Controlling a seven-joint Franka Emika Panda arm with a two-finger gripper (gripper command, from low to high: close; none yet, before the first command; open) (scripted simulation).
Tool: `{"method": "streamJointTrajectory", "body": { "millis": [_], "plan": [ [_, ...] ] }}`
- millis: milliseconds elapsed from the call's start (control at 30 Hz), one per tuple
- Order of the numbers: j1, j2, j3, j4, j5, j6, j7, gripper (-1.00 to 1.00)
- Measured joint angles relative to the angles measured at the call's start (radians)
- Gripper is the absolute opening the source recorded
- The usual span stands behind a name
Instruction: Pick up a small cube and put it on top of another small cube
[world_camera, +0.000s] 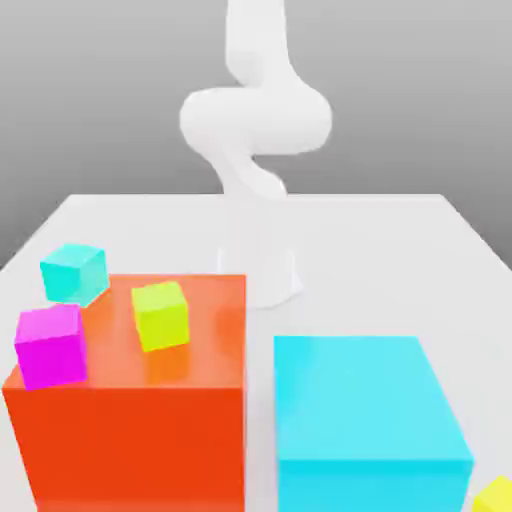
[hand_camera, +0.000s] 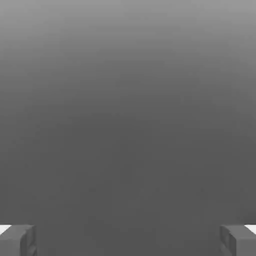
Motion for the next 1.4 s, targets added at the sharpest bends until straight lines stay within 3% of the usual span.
{"method": "streamJointTrajectory", "body": {
  "millis": [633,1033,1167,1200,1400],
  "plan": [
    [0.127,0.695,0.148,0.113,-0.073,0.141,-0.029,0.00],
    [0.241,1.135,0.190,0.185,-0.163,0.225,-0.018,0.00],
    [0.277,1.280,0.165,0.216,-0.198,0.308,0.001,0.00],
    [0.285,1.312,0.156,0.223,-0.206,0.332,0.007,-1.00],
    [0.288,1.328,0.151,0.227,-0.209,0.344,0.009,-1.00]
  ]
}}
